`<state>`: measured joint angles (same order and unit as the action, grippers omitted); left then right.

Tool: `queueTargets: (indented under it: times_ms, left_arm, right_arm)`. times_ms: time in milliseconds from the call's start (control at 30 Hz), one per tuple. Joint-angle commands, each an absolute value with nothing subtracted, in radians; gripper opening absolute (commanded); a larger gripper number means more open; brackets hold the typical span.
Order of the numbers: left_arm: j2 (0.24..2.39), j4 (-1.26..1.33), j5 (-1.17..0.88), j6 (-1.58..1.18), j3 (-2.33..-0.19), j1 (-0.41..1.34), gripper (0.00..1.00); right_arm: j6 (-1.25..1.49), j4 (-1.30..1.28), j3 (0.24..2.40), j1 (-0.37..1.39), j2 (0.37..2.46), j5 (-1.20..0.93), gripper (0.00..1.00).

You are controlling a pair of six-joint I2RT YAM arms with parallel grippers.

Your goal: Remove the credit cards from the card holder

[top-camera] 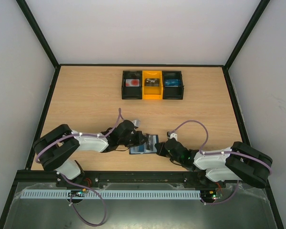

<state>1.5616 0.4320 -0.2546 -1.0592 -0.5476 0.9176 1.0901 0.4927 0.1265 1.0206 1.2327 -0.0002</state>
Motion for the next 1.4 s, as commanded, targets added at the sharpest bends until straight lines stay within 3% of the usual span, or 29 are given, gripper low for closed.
queueTargets:
  times_ms: [0,533,833,933,1367]
  left_arm:
    - [1.515,0.400,-0.239,-1.067,-0.525,0.909,0.03]
    - [1.380,0.231,-0.079,-1.070,-0.523,0.907,0.03]
    - [1.249,0.184,0.008,-1.101,-0.519,0.907,0.03]
    - [1.196,0.190,0.024,-1.111,-0.501,0.906,0.03]
    - [0.980,0.499,-0.102,-1.228,-0.340,0.911,0.03]
  right_arm:
    - [1.108,0.433,0.088,1.022,1.257,0.024,0.02]
    - [1.110,0.425,0.131,1.022,1.234,-0.010,0.02]
    - [1.089,0.361,0.184,1.022,1.093,-0.016,0.04]
    - [1.079,0.408,0.180,1.023,1.024,-0.049,0.11]
    - [1.226,0.610,0.117,1.024,0.798,-0.105,0.59]
